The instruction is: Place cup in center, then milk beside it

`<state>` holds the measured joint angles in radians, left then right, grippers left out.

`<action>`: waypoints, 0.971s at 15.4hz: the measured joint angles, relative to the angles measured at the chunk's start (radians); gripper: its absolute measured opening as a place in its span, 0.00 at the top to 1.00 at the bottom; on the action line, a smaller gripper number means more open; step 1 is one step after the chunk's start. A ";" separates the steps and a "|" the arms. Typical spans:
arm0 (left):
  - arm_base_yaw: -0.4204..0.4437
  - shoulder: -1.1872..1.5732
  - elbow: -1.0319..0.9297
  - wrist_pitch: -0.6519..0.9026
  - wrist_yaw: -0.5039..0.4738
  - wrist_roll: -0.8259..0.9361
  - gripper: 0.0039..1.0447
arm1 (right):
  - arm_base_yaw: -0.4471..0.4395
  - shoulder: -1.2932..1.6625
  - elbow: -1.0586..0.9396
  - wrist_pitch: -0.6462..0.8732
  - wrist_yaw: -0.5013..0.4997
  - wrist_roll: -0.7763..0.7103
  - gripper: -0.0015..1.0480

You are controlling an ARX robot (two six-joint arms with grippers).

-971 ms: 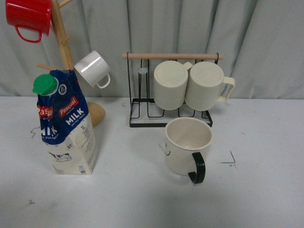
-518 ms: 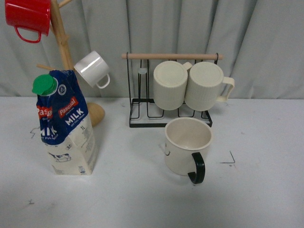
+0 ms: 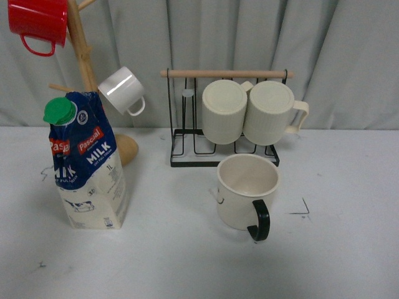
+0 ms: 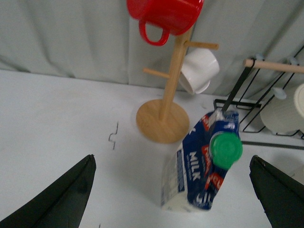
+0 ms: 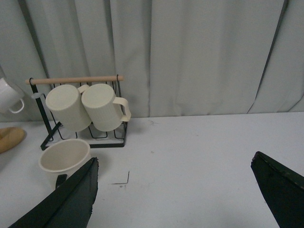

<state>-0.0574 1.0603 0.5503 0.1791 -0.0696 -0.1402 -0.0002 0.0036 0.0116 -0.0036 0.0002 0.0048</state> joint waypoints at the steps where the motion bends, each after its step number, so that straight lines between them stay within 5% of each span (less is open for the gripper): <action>1: -0.010 0.088 0.069 0.016 0.018 0.009 0.06 | 0.000 0.000 0.000 0.000 0.000 0.000 0.06; 6: -0.106 0.359 0.297 0.002 -0.004 0.057 0.06 | 0.000 0.000 0.000 0.000 0.000 0.000 0.06; 15: -0.124 0.507 0.280 0.000 -0.024 0.071 0.06 | 0.000 0.000 0.000 0.000 0.000 0.000 0.06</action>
<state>-0.1814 1.5669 0.8299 0.1795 -0.0933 -0.0692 -0.0002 0.0036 0.0116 -0.0036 0.0002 0.0048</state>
